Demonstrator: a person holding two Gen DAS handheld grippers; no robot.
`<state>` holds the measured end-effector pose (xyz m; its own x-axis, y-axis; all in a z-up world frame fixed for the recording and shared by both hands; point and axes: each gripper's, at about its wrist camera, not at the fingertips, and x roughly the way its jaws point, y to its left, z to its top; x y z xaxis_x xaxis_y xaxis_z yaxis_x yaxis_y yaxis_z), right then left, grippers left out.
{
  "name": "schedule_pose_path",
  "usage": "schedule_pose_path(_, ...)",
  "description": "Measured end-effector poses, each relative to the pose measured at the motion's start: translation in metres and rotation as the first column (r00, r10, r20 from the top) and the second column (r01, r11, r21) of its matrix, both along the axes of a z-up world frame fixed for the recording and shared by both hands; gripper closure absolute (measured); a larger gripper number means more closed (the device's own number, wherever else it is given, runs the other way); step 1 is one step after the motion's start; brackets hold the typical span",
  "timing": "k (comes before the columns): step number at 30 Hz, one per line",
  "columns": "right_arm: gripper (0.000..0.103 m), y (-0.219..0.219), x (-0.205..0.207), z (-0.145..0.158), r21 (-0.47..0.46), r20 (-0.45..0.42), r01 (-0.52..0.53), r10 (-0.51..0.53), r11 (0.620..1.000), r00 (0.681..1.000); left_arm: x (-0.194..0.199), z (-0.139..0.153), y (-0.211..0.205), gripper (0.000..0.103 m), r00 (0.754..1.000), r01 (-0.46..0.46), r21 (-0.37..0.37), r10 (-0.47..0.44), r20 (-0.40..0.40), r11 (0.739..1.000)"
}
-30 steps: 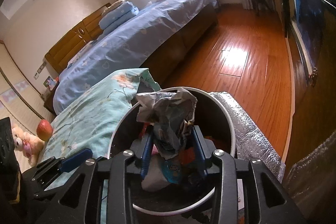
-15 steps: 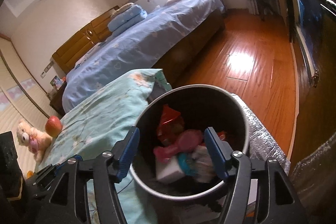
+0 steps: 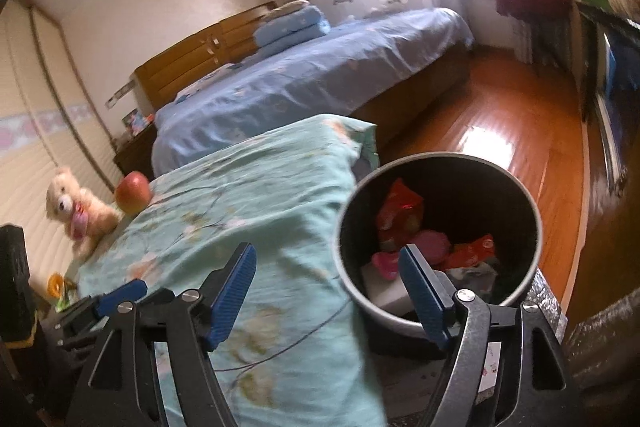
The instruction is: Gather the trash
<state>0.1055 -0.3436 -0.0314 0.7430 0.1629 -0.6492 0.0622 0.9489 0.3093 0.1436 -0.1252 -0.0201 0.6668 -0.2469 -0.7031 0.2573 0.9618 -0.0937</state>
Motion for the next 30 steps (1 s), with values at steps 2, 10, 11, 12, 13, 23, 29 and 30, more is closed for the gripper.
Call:
schedule_pose_path(2,0.026,0.01,-0.002,0.006,-0.012,0.015,-0.018,0.018,1.0,1.0,-0.008,0.006,0.009,0.047,1.0,-0.019,0.005,0.019,0.024,1.0)
schedule_pose_path(10,0.014,0.039,-0.02,0.041,-0.072,0.124,-0.047,0.056,0.996,0.991,-0.046,0.035,0.043,0.041,0.984,-0.109,-0.016,0.11,0.139,0.994)
schedule_pose_path(11,0.011,0.044,-0.024,0.045,-0.087,0.148,-0.049,0.061,0.995,0.987,-0.052,0.038,0.046,0.036,0.98,-0.119,-0.018,0.121,0.159,0.993)
schedule_pose_path(12,0.006,0.047,-0.027,0.048,-0.1,0.17,-0.051,0.068,0.994,0.983,-0.062,0.04,0.05,0.028,0.972,-0.137,-0.02,0.138,0.193,0.99)
schedule_pose_path(13,0.002,0.052,-0.032,0.051,-0.119,0.202,-0.051,0.075,0.992,0.977,-0.069,0.041,0.052,0.022,0.963,-0.156,-0.019,0.156,0.219,0.988)
schedule_pose_path(23,0.001,0.066,-0.049,0.042,-0.162,0.301,-0.035,0.083,0.986,0.95,-0.117,0.029,0.055,0.008,0.905,-0.251,0.01,0.231,0.358,0.968)
schedule_pose_path(29,0.001,0.069,-0.054,0.039,-0.164,0.298,-0.053,0.101,0.985,0.949,-0.124,0.026,0.051,0.004,0.892,-0.271,0.018,0.244,0.38,0.962)
schedule_pose_path(30,0.001,0.068,-0.055,0.039,-0.163,0.298,-0.054,0.102,0.985,0.949,-0.123,0.026,0.051,0.004,0.89,-0.274,0.017,0.247,0.382,0.962)
